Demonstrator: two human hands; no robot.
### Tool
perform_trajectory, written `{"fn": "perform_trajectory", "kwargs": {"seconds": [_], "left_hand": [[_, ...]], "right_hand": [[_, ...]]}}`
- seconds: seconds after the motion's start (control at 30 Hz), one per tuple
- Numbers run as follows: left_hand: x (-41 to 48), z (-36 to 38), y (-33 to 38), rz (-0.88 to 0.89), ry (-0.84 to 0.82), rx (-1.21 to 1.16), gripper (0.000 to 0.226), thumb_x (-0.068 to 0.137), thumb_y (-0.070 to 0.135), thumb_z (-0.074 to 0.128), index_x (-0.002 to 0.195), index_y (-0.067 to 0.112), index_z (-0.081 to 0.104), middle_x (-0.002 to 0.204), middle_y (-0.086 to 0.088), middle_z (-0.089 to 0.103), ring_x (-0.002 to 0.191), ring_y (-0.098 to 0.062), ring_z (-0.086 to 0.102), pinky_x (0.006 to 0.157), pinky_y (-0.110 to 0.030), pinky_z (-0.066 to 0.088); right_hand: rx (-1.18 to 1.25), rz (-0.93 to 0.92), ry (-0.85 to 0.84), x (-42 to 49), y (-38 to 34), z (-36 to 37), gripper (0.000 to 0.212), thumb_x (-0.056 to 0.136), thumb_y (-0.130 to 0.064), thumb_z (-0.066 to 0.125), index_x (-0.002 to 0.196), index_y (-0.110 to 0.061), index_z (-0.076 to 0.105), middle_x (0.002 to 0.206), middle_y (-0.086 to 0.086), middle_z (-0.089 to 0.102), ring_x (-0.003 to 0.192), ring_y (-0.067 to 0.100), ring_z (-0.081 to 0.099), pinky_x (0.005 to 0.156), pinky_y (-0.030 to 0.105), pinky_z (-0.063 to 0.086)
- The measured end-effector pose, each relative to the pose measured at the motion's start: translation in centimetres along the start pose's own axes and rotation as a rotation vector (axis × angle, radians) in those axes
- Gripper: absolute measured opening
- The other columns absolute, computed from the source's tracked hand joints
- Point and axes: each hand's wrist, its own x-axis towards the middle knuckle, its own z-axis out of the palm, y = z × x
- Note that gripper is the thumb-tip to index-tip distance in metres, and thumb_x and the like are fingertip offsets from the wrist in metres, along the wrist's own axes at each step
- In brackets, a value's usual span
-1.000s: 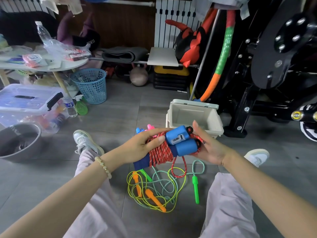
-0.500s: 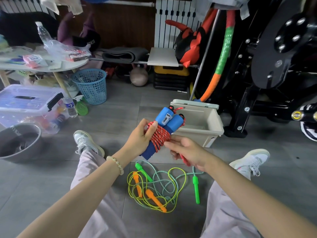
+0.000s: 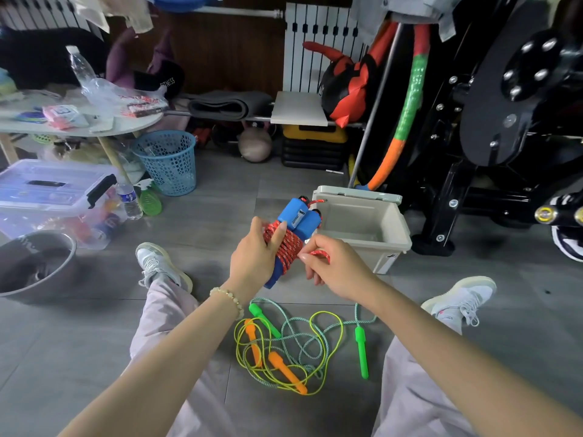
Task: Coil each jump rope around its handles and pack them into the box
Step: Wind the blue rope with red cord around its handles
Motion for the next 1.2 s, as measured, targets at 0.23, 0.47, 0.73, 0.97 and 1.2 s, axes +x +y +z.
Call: {"fn": "perform_trajectory", "kwargs": {"seconds": [0.23,0.47,0.73,0.97,1.2], "left_hand": [[-0.5,-0.3,1.6,0.098,0.005,-0.069,0.036,0.096,0.048,0.043,0.099,0.012,0.041,0.077,-0.004,0.060,0.074,-0.029,0.058,0.064,-0.038,0.044],[-2.1,-0.3,3.1,0.213,-0.110,-0.309,0.026,0.102,0.034,0.031,0.095,0.009,0.033,0.071,0.003,0.052,0.062,-0.011,0.053,0.064,-0.034,0.043],[-2.5,-1.6,3.0,0.366,-0.152,-0.483,0.015,0.099,0.020,0.046,0.097,0.035,0.042,0.100,0.015,0.057,0.075,-0.004,0.057,0.072,-0.020,0.049],[-2.4,-2.0,2.6,0.330,-0.276,-0.556,0.017,0.097,0.016,0.051,0.096,0.033,0.049,0.098,0.015,0.059,0.075,-0.006,0.057,0.063,-0.019,0.049],[-2.4,-3.3,2.7,0.241,-0.317,-0.516,0.010,0.096,0.019,0.052,0.094,0.029,0.051,0.098,0.003,0.060,0.056,0.002,0.056,0.049,-0.022,0.049]], "right_hand": [[0.006,-0.104,0.016,0.4,-1.4,-0.9,0.016,0.094,-0.015,0.052,0.083,-0.027,0.051,0.058,-0.007,0.057,0.053,0.009,0.052,0.059,0.032,0.048],[0.089,-0.153,0.237,0.9,-2.1,-1.2,0.015,0.092,-0.027,0.057,0.084,-0.014,0.055,0.054,-0.005,0.052,0.052,0.009,0.048,0.058,0.032,0.046],[0.250,-0.136,0.332,0.6,-2.1,-1.3,0.011,0.094,-0.025,0.053,0.091,-0.016,0.049,0.066,-0.005,0.053,0.057,0.006,0.048,0.058,0.027,0.043],[0.129,-0.262,0.313,0.3,-1.5,-1.4,0.012,0.089,-0.024,0.062,0.088,-0.014,0.056,0.061,0.007,0.047,0.058,0.011,0.041,0.057,0.023,0.037],[0.332,-0.174,0.232,0.1,-1.6,-1.4,0.010,0.092,-0.016,0.058,0.083,-0.017,0.063,0.059,-0.014,0.051,0.053,0.000,0.046,0.054,0.012,0.038]]}}
